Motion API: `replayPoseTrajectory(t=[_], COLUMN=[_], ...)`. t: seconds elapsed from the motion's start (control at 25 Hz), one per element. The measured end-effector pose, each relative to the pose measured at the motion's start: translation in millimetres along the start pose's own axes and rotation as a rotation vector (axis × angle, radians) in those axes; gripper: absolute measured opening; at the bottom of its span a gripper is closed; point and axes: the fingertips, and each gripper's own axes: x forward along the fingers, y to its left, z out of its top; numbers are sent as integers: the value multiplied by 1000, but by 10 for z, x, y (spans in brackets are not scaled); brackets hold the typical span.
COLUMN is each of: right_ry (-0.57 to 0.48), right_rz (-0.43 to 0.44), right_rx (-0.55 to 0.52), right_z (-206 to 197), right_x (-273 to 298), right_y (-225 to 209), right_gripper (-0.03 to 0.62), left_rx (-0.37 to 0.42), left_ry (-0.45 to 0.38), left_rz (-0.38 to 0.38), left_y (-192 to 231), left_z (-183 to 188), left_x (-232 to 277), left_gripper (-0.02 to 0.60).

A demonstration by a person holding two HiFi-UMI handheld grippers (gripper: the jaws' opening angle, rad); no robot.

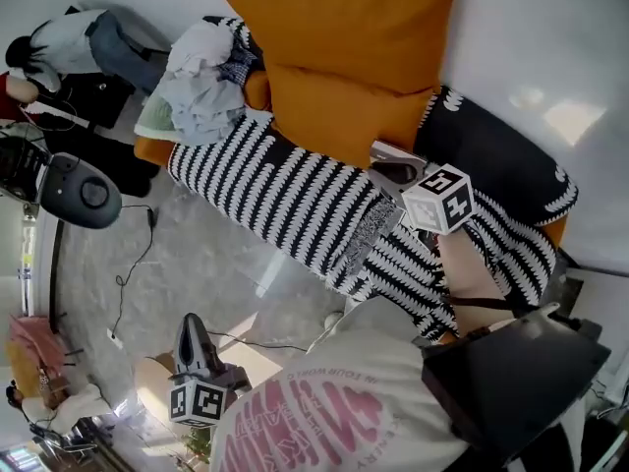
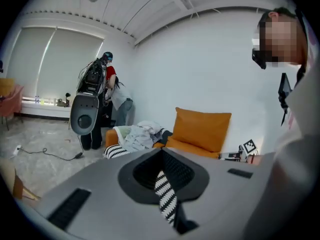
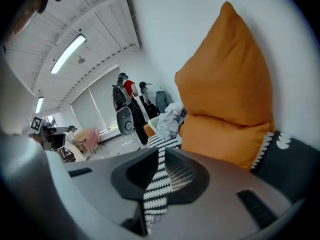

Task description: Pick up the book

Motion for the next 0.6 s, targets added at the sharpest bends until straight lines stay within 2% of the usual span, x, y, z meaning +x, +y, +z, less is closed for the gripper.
replayPoseTrajectory(t=[0.16, 0.24, 0.36, 0.52, 0.6], right_ry=[82, 127, 240, 472, 551], right_rz=[-46, -90, -147, -203, -207], right_rx=[-35, -69, -99, -135, -167], right_z=[-113, -215, -438, -901, -1047], right_x=[39, 15, 35, 135, 181], right_y=[-340, -584, -963, -1346, -1444], right_gripper=[182, 235, 346, 358, 359], left_rx=[18, 29, 36, 55, 72], left_ry=[8, 6, 8, 28, 37], left_rz=[34, 41, 45, 45, 51], left_y=[87, 58, 16, -13, -24], left_z=[49, 34, 22, 8, -13], left_x=[-17, -27, -38, -56, -53], left_gripper=[6, 6, 6, 6, 6])
